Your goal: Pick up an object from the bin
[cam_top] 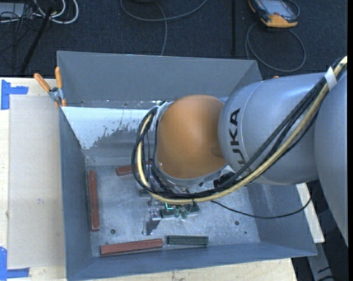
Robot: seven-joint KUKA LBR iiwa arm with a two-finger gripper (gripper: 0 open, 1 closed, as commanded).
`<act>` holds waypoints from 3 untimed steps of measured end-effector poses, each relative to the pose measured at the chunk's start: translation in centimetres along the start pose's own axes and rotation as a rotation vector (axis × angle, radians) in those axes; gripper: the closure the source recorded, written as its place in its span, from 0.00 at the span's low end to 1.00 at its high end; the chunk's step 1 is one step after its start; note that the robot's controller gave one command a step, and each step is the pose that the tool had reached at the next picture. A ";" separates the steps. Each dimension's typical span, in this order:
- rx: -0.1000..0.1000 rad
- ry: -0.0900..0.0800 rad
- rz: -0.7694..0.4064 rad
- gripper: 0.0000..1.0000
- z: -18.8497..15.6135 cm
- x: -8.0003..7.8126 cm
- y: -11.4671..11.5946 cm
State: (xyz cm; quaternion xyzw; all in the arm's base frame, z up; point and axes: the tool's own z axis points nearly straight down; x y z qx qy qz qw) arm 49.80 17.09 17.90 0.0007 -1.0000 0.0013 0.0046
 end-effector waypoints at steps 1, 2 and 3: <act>-0.002 -0.007 0.003 0.00 -0.4 -0.2 0.0; -0.004 -0.013 0.003 0.00 5.0 0.8 -1.5; -0.002 -0.007 -0.079 0.00 9.5 1.5 -3.0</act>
Offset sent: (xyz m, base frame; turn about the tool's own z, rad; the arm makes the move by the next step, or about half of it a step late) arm -0.0222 -0.0329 -0.1090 0.0067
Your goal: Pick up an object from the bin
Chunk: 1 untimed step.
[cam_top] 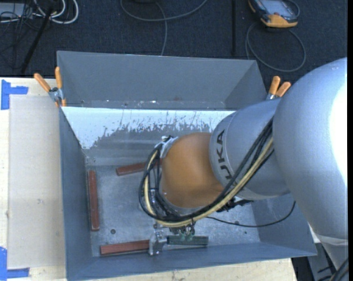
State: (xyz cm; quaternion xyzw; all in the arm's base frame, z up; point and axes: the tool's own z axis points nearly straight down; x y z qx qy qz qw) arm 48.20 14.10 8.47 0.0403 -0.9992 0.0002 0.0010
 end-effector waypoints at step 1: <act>-0.006 -0.012 0.125 1.00 0.9 -1.0 -4.5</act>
Offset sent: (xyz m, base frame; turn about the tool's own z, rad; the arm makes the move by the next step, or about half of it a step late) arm 0.0000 0.0000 0.0000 0.0000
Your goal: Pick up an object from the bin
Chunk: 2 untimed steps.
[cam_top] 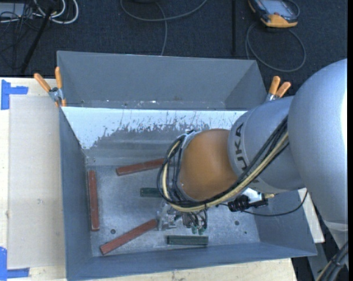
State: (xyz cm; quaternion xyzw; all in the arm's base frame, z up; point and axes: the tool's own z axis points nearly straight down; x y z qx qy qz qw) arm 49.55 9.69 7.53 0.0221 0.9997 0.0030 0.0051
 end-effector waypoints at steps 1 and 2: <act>0.002 0.006 0.001 0.00 0.2 0.2 -0.1; 0.002 0.005 0.002 0.00 0.2 0.2 -0.1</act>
Offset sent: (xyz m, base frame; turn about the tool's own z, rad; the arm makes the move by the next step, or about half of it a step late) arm 0.0000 0.0000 0.0000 0.0000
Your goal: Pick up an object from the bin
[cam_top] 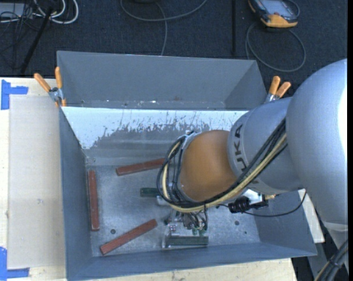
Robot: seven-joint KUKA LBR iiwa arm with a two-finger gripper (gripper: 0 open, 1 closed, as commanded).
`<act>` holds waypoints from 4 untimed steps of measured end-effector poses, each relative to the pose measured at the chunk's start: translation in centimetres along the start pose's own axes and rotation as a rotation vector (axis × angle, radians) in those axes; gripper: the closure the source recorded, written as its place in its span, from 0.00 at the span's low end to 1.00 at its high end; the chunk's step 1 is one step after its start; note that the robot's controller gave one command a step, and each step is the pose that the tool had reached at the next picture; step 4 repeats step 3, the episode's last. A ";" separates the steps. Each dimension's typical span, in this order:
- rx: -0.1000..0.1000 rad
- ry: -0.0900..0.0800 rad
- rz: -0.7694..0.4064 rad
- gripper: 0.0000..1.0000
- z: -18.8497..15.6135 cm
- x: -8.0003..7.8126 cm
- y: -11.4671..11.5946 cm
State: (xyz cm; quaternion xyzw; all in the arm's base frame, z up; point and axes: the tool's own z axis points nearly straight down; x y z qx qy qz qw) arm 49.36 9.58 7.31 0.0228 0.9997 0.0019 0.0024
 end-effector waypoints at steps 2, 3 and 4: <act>0.001 -0.004 -0.241 1.00 -0.2 -1.6 6.5; 0.003 0.008 -0.370 1.00 -19.0 -2.5 6.9; 0.003 0.008 -0.370 1.00 -19.0 -2.5 6.9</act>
Offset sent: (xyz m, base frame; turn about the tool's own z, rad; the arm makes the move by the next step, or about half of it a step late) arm 0.0000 0.0000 0.0000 0.0000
